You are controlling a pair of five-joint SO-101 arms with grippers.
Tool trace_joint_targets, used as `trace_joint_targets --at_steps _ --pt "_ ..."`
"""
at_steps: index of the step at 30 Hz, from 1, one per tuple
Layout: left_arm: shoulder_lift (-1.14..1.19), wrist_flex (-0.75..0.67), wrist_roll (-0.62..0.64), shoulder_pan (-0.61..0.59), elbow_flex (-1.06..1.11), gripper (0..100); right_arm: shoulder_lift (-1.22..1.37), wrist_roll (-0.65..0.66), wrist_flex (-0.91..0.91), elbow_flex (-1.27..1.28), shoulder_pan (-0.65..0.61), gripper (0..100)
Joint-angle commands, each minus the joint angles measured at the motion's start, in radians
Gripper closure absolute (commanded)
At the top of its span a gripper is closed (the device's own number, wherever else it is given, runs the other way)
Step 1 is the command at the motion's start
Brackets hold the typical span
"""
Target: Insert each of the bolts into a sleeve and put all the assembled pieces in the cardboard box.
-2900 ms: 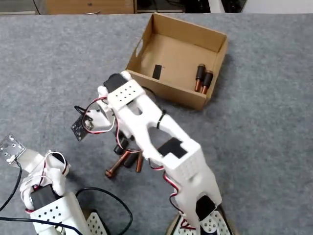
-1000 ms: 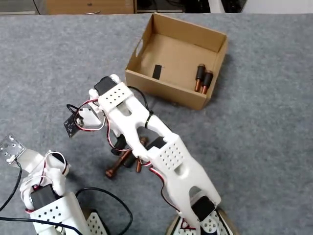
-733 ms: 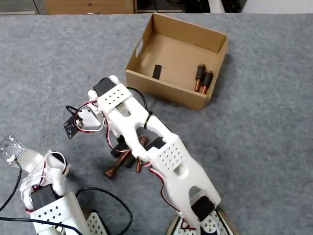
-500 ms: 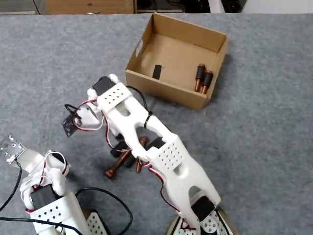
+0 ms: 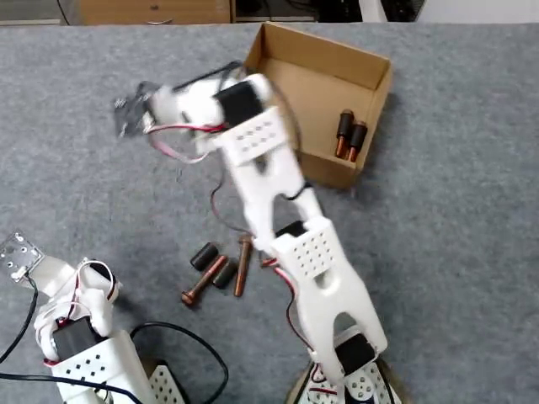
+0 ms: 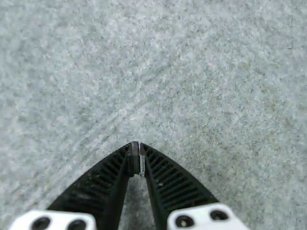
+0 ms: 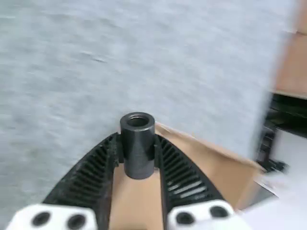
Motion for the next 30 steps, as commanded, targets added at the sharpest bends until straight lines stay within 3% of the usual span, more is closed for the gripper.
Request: trace_joint_targets --at_steps 1,5,10,23,27,30 --pt "-0.033 -0.028 -0.009 -0.002 0.011 98 -0.102 -0.02 0.018 -0.071 0.102 99.8" --pt "-0.031 -0.018 -0.103 0.006 -0.043 98 -0.252 -0.16 0.018 -0.079 0.183 99.8" --pt "-0.025 -0.015 -0.155 0.104 -0.133 98 -0.433 -0.367 0.018 -0.076 0.277 99.8" --pt "-0.022 0.219 -0.155 0.559 -0.494 98 -0.639 -0.824 0.02 -0.071 0.651 99.8" --pt "0.042 0.238 -0.15 0.724 -0.614 98 -0.668 -0.901 0.02 -0.044 0.733 99.8" --pt "0.173 0.236 -0.14 0.784 -0.684 98 -0.707 -0.934 0.02 0.05 0.769 99.8"
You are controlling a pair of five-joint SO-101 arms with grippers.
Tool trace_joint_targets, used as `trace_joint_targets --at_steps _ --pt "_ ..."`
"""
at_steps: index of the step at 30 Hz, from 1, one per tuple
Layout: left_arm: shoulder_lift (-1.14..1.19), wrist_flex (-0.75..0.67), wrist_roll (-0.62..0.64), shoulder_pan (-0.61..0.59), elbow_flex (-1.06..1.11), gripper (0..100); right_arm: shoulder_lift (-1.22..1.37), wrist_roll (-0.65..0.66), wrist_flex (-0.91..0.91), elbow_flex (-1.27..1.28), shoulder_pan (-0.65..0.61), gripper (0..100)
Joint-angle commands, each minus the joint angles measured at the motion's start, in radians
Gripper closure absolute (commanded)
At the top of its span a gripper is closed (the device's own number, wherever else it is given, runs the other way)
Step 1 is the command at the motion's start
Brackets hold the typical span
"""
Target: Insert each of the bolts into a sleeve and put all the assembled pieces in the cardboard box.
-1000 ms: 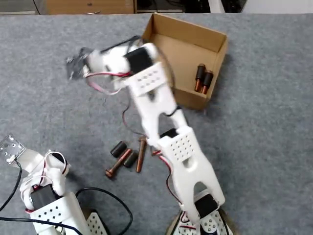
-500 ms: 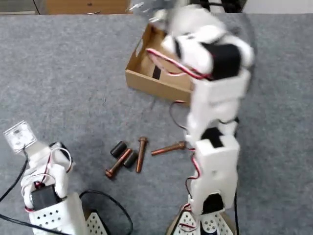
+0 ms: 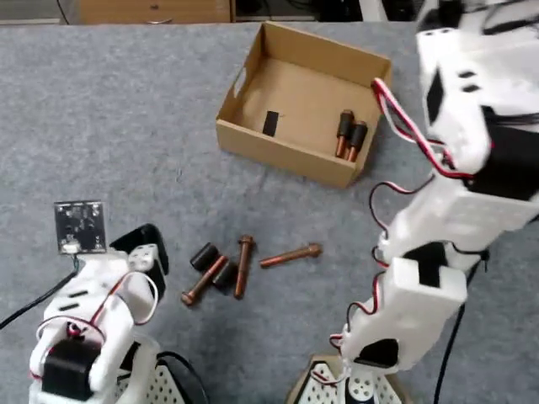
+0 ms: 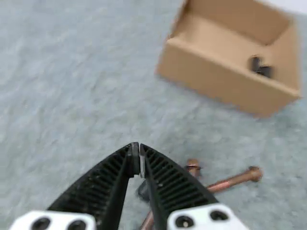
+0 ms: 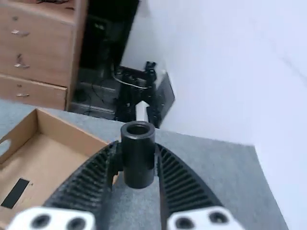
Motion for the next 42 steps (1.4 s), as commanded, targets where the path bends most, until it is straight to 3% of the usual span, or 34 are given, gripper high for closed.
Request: trace_joint_targets --at_steps 1,5,13,24,31,37,42 --pt "0.153 0.003 0.028 0.074 -0.13 98 -0.088 -0.052 0.017 0.11 0.051 99.8" --pt "0.378 0.02 0.098 0.124 -0.29 98 -0.202 -0.091 0.017 0.392 0.074 99.8" --pt "0.73 0.241 0.221 0.321 -0.667 98 -0.504 -0.087 0.002 1.015 0.073 99.8" --pt "1.006 0.255 0.275 0.416 -0.709 98 -0.905 -0.087 -0.315 1.773 0.074 99.8" --pt "1.138 0.058 0.279 0.425 -0.614 83 -1.236 -0.078 -0.557 2.187 0.074 99.8" --pt "1.187 -0.129 0.275 0.425 -0.48 91 -1.422 -0.032 -0.655 2.388 0.077 99.8" --pt "1.241 -0.207 0.273 0.425 -0.413 91 -1.457 -0.025 -0.683 2.485 0.147 99.8"
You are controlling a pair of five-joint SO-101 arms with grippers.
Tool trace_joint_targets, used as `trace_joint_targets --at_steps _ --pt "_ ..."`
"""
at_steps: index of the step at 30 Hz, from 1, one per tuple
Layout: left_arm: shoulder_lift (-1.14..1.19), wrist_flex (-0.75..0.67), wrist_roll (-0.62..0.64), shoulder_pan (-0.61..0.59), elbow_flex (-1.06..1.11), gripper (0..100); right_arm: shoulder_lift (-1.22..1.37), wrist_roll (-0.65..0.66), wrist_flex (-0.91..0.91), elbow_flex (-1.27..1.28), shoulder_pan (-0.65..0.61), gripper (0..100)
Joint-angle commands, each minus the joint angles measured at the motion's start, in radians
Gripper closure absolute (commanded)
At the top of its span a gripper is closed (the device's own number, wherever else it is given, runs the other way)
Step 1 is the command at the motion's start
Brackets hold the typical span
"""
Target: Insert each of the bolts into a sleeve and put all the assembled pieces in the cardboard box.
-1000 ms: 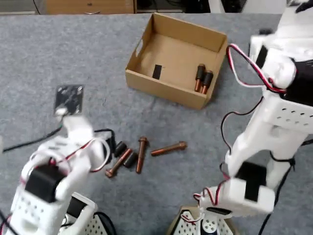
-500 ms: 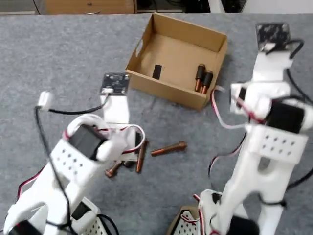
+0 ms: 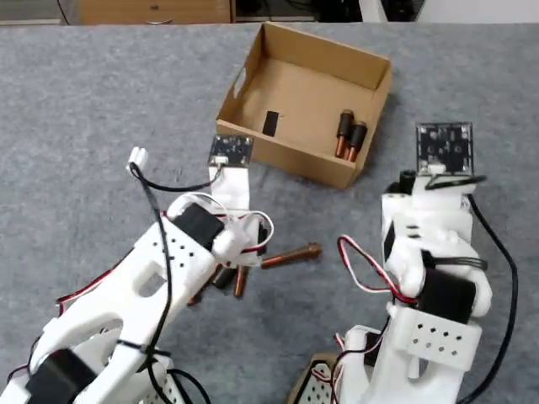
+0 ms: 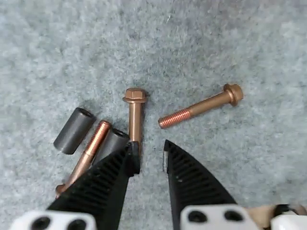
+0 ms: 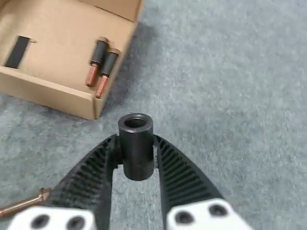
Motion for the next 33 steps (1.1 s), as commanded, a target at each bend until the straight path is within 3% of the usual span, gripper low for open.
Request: trace_joint_targets --at_steps 1,18,26,29,33 --pt "0.028 -0.055 0.0 0.009 0.018 91 -0.028 0.011 -0.034 0.039 0.047 99.8" --pt "0.387 -0.285 -0.115 0.0 0.052 91 -0.031 0.011 -0.031 0.076 0.054 99.8" --pt "0.503 -0.29 -0.123 0.0 0.008 91 -0.031 0.011 -0.029 0.077 0.054 99.8" --pt "0.529 -0.284 -0.12 -0.031 -0.032 99 -0.03 0.011 -0.029 0.077 0.053 99.8" --pt "0.535 -0.245 -0.12 -0.069 -0.1 98 -0.031 0.011 -0.028 0.077 0.048 99.8"
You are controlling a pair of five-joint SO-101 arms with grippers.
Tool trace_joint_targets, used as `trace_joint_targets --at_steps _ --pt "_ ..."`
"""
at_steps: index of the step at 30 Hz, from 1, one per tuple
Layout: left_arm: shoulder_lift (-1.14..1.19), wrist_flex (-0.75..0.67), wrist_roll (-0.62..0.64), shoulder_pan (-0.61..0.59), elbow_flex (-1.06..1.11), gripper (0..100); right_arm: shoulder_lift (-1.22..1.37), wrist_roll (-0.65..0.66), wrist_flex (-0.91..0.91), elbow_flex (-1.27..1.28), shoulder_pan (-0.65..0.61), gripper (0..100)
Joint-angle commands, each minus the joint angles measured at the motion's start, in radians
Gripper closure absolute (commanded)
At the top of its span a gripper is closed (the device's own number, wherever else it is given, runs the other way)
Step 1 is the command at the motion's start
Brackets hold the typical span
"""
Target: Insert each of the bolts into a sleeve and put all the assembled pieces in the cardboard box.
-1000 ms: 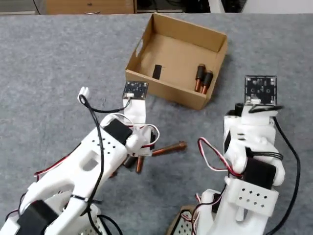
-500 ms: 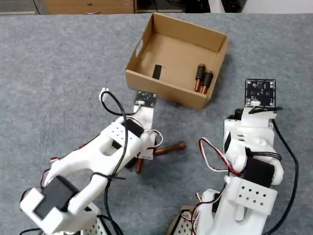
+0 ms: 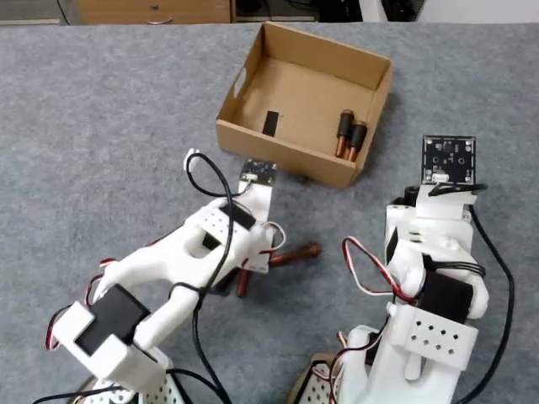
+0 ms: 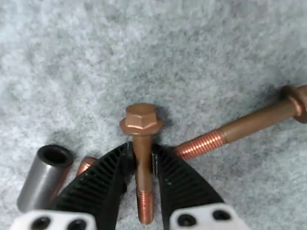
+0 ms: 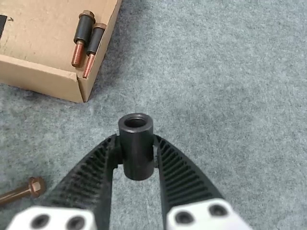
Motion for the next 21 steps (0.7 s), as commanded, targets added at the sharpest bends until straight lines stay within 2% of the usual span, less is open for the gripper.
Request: trace_joint_targets --at_steps 1,7,12,16,21 --pt "0.004 0.051 -0.003 -0.061 -0.092 98 -0.021 0.011 -0.02 -0.004 0.007 99.8" --pt "0.002 0.404 0.008 -0.063 -0.384 98 -0.022 0.011 -0.034 0.01 0.004 99.8" --pt "-0.027 0.637 0.094 -0.072 -0.684 98 -0.024 0.012 -0.133 0.105 -0.074 99.8" --pt "-0.186 0.68 0.095 -0.074 -0.796 98 -0.024 0.011 -0.238 0.162 -0.128 99.8" --pt "-0.486 0.615 0.094 -0.072 -0.707 98 -0.024 -0.063 -0.25 0.17 -0.206 99.8"
